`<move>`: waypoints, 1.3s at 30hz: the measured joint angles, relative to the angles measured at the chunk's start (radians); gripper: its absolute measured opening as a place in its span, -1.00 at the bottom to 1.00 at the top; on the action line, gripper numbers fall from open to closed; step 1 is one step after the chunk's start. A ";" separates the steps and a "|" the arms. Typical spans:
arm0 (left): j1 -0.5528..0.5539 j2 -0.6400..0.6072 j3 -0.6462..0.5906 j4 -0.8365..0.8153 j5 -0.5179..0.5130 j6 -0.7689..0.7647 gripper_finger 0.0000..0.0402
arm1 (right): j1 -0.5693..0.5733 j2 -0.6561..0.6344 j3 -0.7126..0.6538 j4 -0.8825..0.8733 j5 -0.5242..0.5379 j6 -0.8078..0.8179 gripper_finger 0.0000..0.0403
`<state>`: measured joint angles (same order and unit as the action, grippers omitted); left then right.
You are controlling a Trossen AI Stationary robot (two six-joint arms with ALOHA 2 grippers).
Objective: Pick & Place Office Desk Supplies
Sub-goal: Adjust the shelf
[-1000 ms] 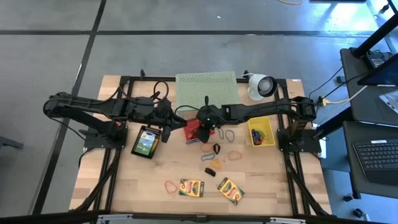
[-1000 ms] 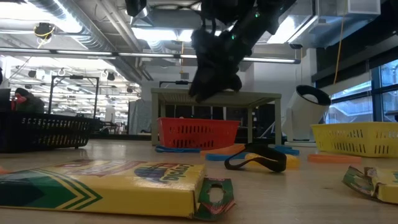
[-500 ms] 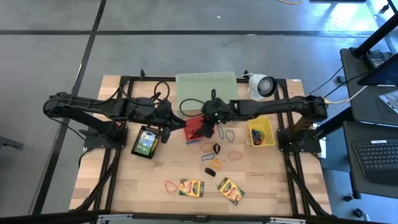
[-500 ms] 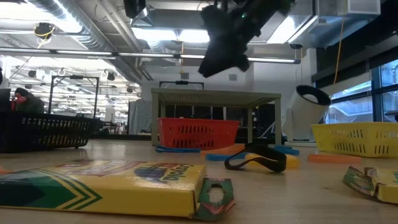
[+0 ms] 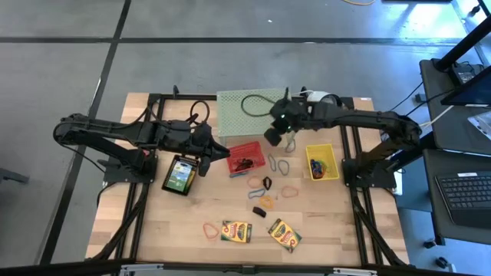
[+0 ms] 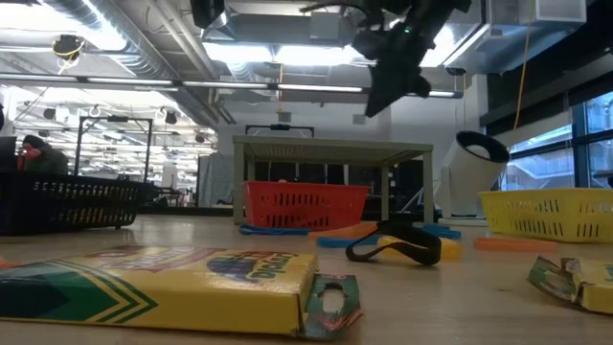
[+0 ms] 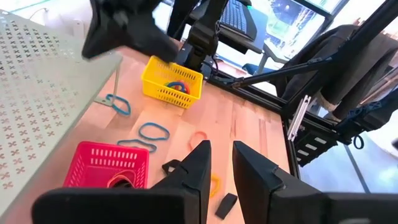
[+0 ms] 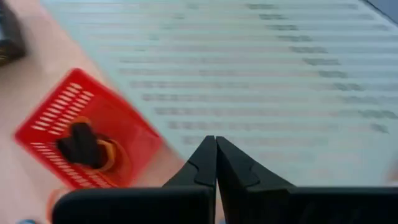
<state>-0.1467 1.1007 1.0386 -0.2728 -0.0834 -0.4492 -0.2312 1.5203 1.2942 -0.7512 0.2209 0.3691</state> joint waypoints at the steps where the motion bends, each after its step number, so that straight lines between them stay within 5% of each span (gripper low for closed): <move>1: 0.000 0.000 0.000 -0.002 0.000 0.000 -0.70 | -0.020 -0.009 0.000 -0.031 -0.001 -0.003 -0.98; 12: 0.000 0.000 0.000 -0.001 0.001 0.000 -0.70 | -0.198 -0.018 0.000 -0.204 -0.069 -0.069 -0.99; 22: 0.000 0.000 0.000 -0.001 0.006 0.000 -0.70 | -0.343 -0.019 0.000 -0.244 -0.237 -0.086 -1.00; 39: 0.000 0.000 0.000 -0.001 0.006 0.000 -0.70 | -0.412 0.015 -0.001 -0.302 -0.261 -0.103 -1.00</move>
<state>-0.1467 1.1007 1.0386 -0.2737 -0.0769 -0.4496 -0.6429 1.5354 1.2936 -1.0527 -0.0403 0.2661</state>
